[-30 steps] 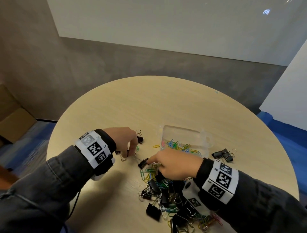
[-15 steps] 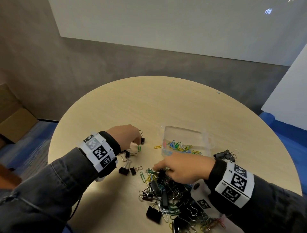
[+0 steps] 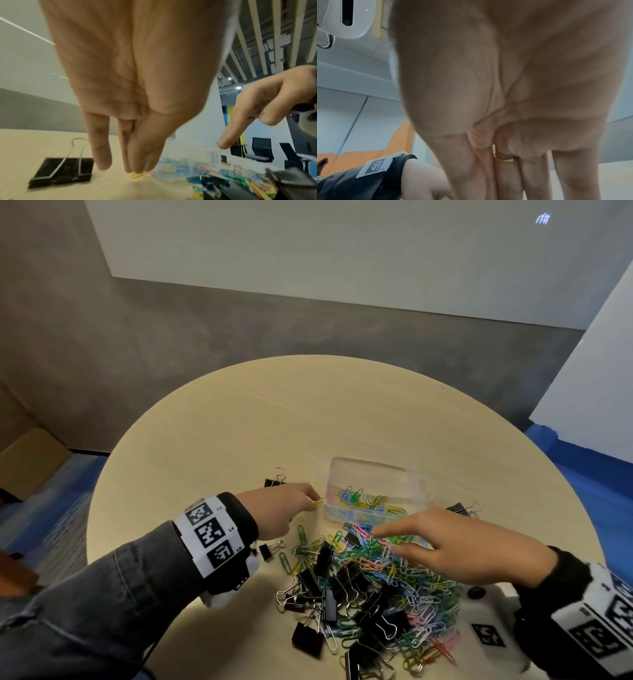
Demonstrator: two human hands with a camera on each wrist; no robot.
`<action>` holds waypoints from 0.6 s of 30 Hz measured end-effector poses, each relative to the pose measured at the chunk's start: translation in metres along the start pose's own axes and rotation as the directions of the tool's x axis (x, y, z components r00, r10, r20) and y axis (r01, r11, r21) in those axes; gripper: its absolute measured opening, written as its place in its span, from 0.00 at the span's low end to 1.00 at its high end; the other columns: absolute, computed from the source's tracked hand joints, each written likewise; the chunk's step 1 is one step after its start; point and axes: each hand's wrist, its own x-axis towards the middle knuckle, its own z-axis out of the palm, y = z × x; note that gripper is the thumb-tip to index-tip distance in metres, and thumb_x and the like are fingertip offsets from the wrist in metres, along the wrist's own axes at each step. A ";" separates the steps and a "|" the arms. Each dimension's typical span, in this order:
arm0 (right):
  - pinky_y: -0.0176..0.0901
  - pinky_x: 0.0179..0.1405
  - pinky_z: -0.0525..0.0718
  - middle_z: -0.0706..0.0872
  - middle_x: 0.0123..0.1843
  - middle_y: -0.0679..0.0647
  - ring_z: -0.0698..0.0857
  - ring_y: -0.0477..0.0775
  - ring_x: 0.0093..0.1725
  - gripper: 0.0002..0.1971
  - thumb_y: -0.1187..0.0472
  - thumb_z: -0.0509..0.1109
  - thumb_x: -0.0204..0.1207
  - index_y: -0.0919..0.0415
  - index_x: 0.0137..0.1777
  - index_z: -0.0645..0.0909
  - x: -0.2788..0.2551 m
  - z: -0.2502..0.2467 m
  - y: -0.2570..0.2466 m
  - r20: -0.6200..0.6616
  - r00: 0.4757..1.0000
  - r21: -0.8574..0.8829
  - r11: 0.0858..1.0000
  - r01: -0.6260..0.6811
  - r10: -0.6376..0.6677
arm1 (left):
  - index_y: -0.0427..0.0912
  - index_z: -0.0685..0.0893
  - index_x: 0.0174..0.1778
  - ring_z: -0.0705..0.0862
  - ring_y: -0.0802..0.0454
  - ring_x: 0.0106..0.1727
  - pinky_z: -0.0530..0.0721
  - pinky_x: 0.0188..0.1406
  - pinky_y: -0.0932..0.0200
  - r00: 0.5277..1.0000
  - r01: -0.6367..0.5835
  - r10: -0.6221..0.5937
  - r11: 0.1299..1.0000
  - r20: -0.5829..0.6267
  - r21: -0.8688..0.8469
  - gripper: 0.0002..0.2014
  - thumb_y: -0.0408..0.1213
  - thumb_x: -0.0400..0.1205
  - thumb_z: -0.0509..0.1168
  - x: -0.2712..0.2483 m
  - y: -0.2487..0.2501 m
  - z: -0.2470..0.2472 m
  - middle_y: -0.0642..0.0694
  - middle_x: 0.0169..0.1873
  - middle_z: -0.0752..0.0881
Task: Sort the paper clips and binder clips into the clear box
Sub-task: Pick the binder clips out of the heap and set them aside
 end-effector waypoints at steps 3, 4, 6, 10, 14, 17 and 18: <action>0.31 0.73 0.63 0.71 0.78 0.37 0.68 0.36 0.77 0.21 0.51 0.56 0.86 0.41 0.78 0.68 -0.006 0.003 0.000 0.007 1.000 -0.009 1.000 0.013 -0.013 | 0.44 0.60 0.83 0.59 0.52 0.83 0.64 0.79 0.58 0.998 -0.028 0.025 0.998 0.049 0.049 0.37 0.15 0.78 0.52 -0.001 0.007 0.004 0.52 0.84 0.57; 0.30 0.71 0.62 0.71 0.78 0.36 0.69 0.36 0.76 0.21 0.51 0.56 0.86 0.41 0.79 0.67 -0.007 0.005 -0.001 0.017 1.000 -0.012 1.000 0.021 -0.021 | 0.45 0.62 0.82 0.61 0.53 0.82 0.66 0.78 0.58 0.998 -0.040 0.038 0.999 0.054 0.036 0.36 0.15 0.78 0.52 -0.002 0.007 0.004 0.53 0.83 0.59; 0.30 0.71 0.63 0.72 0.77 0.35 0.72 0.37 0.74 0.21 0.51 0.57 0.86 0.42 0.78 0.68 -0.008 0.007 -0.002 0.025 0.999 -0.013 0.999 0.029 -0.029 | 0.49 0.70 0.78 0.66 0.56 0.80 0.68 0.77 0.58 0.997 -0.051 0.054 0.998 0.063 -0.042 0.33 0.17 0.80 0.54 -0.004 0.003 0.003 0.56 0.80 0.67; 0.39 0.76 0.67 0.76 0.75 0.36 0.74 0.37 0.73 0.19 0.52 0.61 0.84 0.42 0.75 0.73 -0.003 0.009 -0.002 -0.051 0.997 0.000 0.998 0.060 -0.060 | 0.55 0.81 0.69 0.79 0.62 0.68 0.79 0.66 0.62 0.997 -0.066 0.071 0.985 0.026 -0.161 0.23 0.26 0.83 0.60 -0.012 -0.001 -0.005 0.58 0.67 0.82; 0.42 0.71 0.73 0.81 0.72 0.44 0.79 0.45 0.69 0.19 0.61 0.62 0.84 0.46 0.73 0.76 0.022 0.014 -0.010 -0.096 0.990 0.006 0.995 0.102 -0.101 | 0.53 0.79 0.68 0.81 0.60 0.58 0.74 0.46 0.75 0.992 -0.121 0.112 0.977 -0.058 -0.176 0.20 0.40 0.80 0.69 -0.009 0.013 -0.008 0.56 0.62 0.80; 0.47 0.53 0.81 0.86 0.63 0.52 0.84 0.53 0.51 0.19 0.69 0.60 0.82 0.50 0.67 0.80 0.043 0.017 -0.014 -0.051 0.994 -0.042 0.995 0.096 -0.098 | 0.48 0.83 0.64 0.84 0.56 0.54 0.80 0.48 0.67 0.991 -0.135 0.135 0.986 -0.006 -0.093 0.18 0.42 0.78 0.72 -0.005 0.029 -0.003 0.50 0.59 0.83; 0.48 0.48 0.81 0.87 0.59 0.54 0.84 0.55 0.47 0.19 0.71 0.59 0.81 0.53 0.65 0.81 0.048 0.020 -0.014 -0.038 0.996 -0.081 0.993 0.082 -0.086 | 0.48 0.84 0.64 0.85 0.55 0.53 0.81 0.49 0.62 0.991 -0.133 0.134 0.989 0.004 -0.070 0.18 0.41 0.77 0.72 -0.004 0.033 0.000 0.49 0.58 0.83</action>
